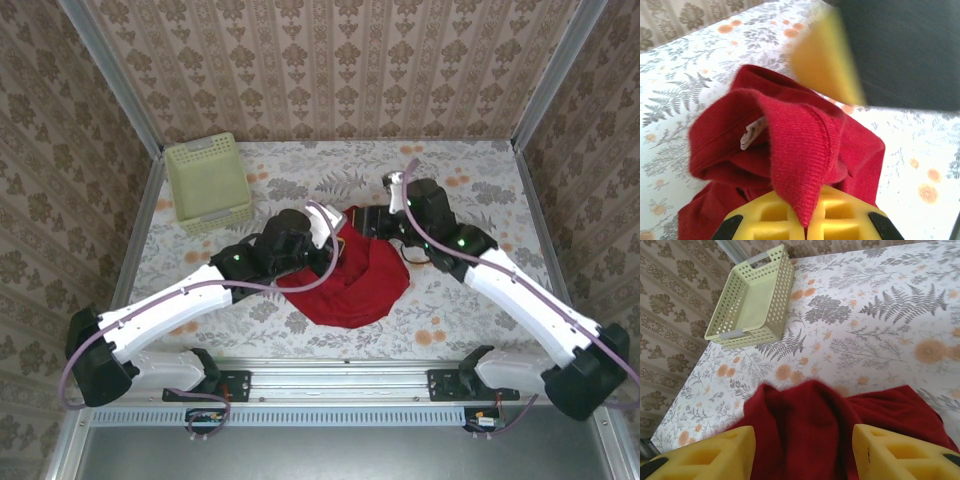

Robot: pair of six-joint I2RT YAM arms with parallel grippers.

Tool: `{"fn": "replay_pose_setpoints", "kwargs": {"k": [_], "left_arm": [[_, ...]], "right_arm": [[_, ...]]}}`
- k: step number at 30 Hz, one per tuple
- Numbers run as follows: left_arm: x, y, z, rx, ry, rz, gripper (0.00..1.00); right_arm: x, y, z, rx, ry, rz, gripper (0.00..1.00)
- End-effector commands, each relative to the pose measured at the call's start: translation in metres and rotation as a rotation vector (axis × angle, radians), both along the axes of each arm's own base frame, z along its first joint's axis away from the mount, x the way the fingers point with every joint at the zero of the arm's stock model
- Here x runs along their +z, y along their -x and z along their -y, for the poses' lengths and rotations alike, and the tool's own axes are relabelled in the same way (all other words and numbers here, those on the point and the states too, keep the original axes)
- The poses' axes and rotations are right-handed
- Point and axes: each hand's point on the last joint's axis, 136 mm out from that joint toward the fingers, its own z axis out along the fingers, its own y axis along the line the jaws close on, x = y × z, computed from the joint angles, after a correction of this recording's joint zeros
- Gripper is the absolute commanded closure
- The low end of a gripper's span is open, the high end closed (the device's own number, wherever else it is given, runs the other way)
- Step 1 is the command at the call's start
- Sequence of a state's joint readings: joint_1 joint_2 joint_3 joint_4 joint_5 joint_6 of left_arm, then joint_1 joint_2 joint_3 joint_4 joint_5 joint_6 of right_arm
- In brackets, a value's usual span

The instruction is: Fold the inside-out t-shirt

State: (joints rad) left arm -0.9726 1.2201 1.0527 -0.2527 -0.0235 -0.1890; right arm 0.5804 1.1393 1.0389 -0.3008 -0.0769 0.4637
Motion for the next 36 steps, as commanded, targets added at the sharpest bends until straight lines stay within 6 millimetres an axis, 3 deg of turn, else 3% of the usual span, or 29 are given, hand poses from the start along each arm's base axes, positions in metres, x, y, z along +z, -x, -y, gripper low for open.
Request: {"fn": "replay_pose_setpoints", "kwargs": {"k": [1, 4, 7, 9, 13, 18, 21, 23, 25, 30, 32, 36], "left_arm": [[0.037, -0.016, -0.014, 0.097, 0.1, -0.023, 1.0], [0.051, -0.024, -0.018, 0.116, 0.133, -0.032, 1.0], [0.063, -0.025, -0.017, 0.11, 0.16, -0.031, 1.0], [0.071, -0.025, -0.017, 0.11, 0.178, -0.028, 1.0], [0.078, -0.024, -0.016, 0.106, 0.196, -0.035, 1.0], [0.078, -0.022, -0.017, 0.106, 0.194, -0.045, 1.0], [0.079, -0.021, -0.02, 0.113, 0.192, -0.041, 1.0], [0.079, -0.021, -0.023, 0.12, 0.188, -0.036, 1.0], [0.078, -0.023, -0.03, 0.144, 0.171, -0.027, 1.0], [0.075, -0.032, -0.048, 0.206, 0.153, -0.026, 1.0], [0.074, -0.033, -0.051, 0.208, 0.155, -0.031, 1.0], [0.076, -0.031, -0.053, 0.201, 0.165, -0.031, 1.0]], "right_arm": [[0.0, 0.025, 0.013, -0.022, 0.005, 0.08, 0.44], [-0.017, 0.051, -0.002, 0.066, -0.025, 0.099, 0.45], [-0.039, 0.061, -0.016, 0.107, -0.057, 0.083, 0.4], [-0.052, 0.062, -0.029, 0.14, -0.079, 0.058, 0.4], [-0.055, 0.061, -0.059, 0.201, -0.074, 0.065, 0.39], [-0.077, 0.031, -0.052, 0.055, 0.071, 0.046, 0.44], [-0.086, 0.019, -0.046, 0.002, 0.143, 0.054, 0.52], [-0.085, 0.017, -0.05, 0.015, 0.156, 0.057, 0.65], [-0.08, 0.019, -0.054, 0.046, 0.151, 0.066, 0.76], [-0.064, 0.026, -0.056, 0.106, 0.151, 0.104, 0.91], [-0.062, 0.028, -0.057, 0.126, 0.162, 0.113, 0.89], [-0.068, 0.028, -0.055, 0.138, 0.165, 0.1, 0.7]]}}
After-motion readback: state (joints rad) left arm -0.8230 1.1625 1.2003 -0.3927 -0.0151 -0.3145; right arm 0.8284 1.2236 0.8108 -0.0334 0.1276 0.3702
